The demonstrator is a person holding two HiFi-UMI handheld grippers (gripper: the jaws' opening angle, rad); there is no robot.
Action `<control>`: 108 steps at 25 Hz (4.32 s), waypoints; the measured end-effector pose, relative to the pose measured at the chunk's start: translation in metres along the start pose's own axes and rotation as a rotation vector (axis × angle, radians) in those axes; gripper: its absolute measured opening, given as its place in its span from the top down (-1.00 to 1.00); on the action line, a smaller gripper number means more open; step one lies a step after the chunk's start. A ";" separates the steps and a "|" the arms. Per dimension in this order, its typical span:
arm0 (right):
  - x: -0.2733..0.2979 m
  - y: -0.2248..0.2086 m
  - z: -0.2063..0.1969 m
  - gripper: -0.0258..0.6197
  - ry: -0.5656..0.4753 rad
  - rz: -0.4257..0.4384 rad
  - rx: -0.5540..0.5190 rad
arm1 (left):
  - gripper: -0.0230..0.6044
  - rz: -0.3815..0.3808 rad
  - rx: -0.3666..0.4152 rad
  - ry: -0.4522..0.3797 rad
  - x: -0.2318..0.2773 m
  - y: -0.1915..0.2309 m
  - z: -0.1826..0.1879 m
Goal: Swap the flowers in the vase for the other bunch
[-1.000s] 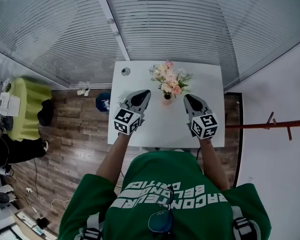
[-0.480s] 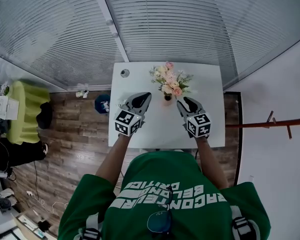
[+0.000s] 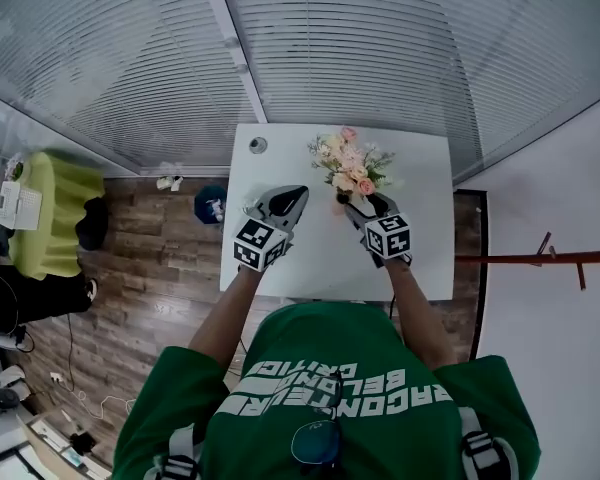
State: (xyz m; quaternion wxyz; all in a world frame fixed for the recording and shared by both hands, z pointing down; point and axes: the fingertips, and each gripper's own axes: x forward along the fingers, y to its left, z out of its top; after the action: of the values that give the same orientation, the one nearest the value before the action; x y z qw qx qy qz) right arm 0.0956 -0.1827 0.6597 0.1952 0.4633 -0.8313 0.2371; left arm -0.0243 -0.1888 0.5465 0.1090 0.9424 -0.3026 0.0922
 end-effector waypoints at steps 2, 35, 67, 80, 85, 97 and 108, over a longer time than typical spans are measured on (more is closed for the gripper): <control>0.011 -0.003 -0.003 0.13 0.017 0.004 0.007 | 0.90 0.000 -0.003 0.001 0.000 0.001 0.001; 0.071 -0.017 -0.020 0.69 0.091 -0.011 -0.050 | 0.90 0.058 0.008 0.004 -0.005 0.013 -0.005; 0.000 0.012 0.112 0.78 -0.158 -0.002 -0.150 | 0.90 0.048 0.006 -0.033 -0.004 0.008 0.013; -0.027 0.014 0.159 0.79 -0.236 -0.016 -0.150 | 0.90 0.027 0.013 -0.042 0.005 0.008 0.022; -0.026 0.009 0.156 0.79 -0.230 -0.021 -0.138 | 0.90 0.026 0.015 -0.042 0.008 0.010 0.023; -0.052 -0.022 0.146 0.79 -0.227 -0.104 -0.080 | 0.90 -0.063 0.025 -0.031 0.036 -0.007 0.026; -0.119 -0.090 0.089 0.79 -0.224 -0.297 0.032 | 0.90 -0.259 0.063 -0.008 0.099 -0.065 0.017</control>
State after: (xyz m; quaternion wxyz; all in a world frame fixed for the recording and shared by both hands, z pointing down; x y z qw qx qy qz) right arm 0.2223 -0.1949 0.5417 0.1268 0.6076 -0.7664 0.1656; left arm 0.0952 -0.1965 0.5441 0.0894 0.9769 -0.1757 0.0830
